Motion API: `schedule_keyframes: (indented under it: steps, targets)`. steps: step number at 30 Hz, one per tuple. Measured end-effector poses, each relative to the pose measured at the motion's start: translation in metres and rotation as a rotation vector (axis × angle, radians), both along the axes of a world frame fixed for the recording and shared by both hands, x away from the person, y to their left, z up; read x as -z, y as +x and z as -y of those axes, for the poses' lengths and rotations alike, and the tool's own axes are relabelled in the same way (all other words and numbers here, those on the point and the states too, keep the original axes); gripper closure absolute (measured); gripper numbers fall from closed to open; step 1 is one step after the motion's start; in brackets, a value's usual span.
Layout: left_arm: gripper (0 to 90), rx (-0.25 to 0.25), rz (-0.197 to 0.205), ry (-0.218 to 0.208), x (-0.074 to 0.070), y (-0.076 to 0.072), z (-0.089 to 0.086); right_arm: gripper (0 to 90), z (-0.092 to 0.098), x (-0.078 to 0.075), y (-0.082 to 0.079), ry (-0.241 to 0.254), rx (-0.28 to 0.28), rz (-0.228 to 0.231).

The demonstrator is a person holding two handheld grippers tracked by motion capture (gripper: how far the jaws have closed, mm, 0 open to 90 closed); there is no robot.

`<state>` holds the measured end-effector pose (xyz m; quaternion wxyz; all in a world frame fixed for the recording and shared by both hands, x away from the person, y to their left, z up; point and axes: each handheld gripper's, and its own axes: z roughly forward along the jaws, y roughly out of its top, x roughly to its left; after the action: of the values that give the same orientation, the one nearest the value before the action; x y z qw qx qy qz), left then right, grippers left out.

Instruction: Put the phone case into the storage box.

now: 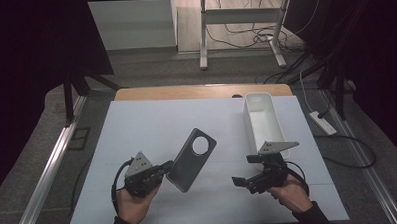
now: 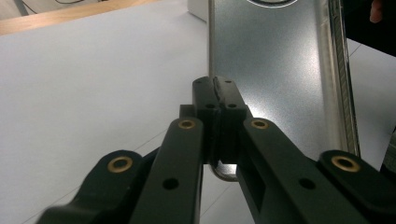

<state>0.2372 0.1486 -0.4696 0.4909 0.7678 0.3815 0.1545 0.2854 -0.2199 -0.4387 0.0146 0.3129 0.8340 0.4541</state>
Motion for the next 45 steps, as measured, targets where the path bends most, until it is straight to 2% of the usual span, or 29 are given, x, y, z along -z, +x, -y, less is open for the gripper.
schedule_keyframes:
  steps: [6,12,18,26,31,35,45]
  targets:
    - [88.9,0.002,0.002,0.001,0.001,0.002,0.006,0.0,-0.011,0.002,0.003,0.025,-0.013,-0.016]
    - [88.9,0.0,0.005,0.006,0.002,0.003,0.012,0.0,-0.024,0.005,0.006,0.071,-0.027,-0.057]
    - [88.9,0.003,0.014,0.025,0.003,0.003,0.019,0.0,-0.036,0.006,0.007,0.068,-0.049,-0.056]
    - [88.9,0.007,0.016,0.022,0.004,0.004,0.026,0.0,-0.05,0.01,0.01,0.099,-0.069,-0.101]
    - [88.8,0.016,0.017,0.023,0.005,0.003,0.031,0.0,-0.059,0.011,0.012,0.108,-0.064,-0.134]
    - [88.9,0.021,0.018,0.024,0.005,0.003,0.034,0.0,-0.064,0.01,0.013,0.104,-0.063,-0.141]
    - [88.9,0.029,0.015,0.02,0.005,0.003,0.037,0.0,-0.078,0.01,0.018,0.137,-0.048,-0.169]
